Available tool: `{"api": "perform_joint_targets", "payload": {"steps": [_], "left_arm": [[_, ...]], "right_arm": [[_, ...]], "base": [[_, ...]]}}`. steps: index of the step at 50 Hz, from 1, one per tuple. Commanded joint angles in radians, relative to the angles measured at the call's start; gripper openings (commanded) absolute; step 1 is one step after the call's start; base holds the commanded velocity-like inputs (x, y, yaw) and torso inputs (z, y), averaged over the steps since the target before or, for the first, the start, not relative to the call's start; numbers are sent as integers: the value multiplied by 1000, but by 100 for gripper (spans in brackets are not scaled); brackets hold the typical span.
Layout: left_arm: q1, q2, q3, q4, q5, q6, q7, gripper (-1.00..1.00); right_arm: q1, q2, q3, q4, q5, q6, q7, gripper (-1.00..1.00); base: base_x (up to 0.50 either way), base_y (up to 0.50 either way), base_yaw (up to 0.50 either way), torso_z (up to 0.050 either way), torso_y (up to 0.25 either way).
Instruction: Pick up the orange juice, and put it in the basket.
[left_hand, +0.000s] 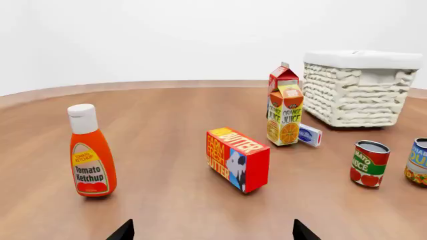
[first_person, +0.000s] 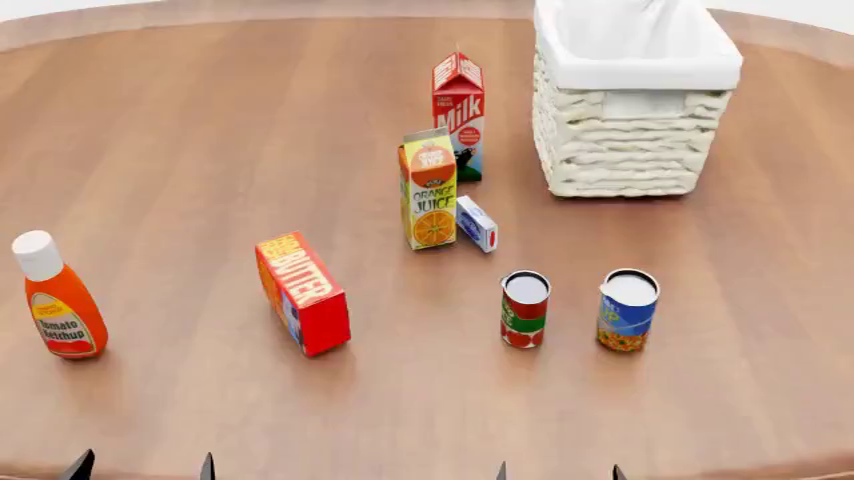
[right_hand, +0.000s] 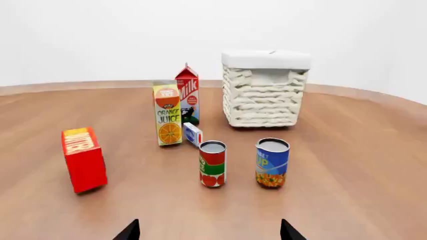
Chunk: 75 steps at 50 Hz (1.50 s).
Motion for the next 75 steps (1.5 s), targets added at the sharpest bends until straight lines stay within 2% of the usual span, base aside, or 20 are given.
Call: {"api": "perform_joint_targets", "payload": {"steps": [1,17,75], "left_arm": [[0,-16,18,0,-16,0,-18,100],[-2,-56,65,-1,-56,3,-65,100],[-9,-120,141,-4,-120,12,-139,100]], "right_arm": [[9,22,-29,19,23,-11,29,100],[26,66,-79,5,46,-18,43,100],[39,123,-158,6,114,-36,104,100]], "base": [[0,0,0,0,0],[83,0,0,0,0],[366,0,0,0,0]]}}
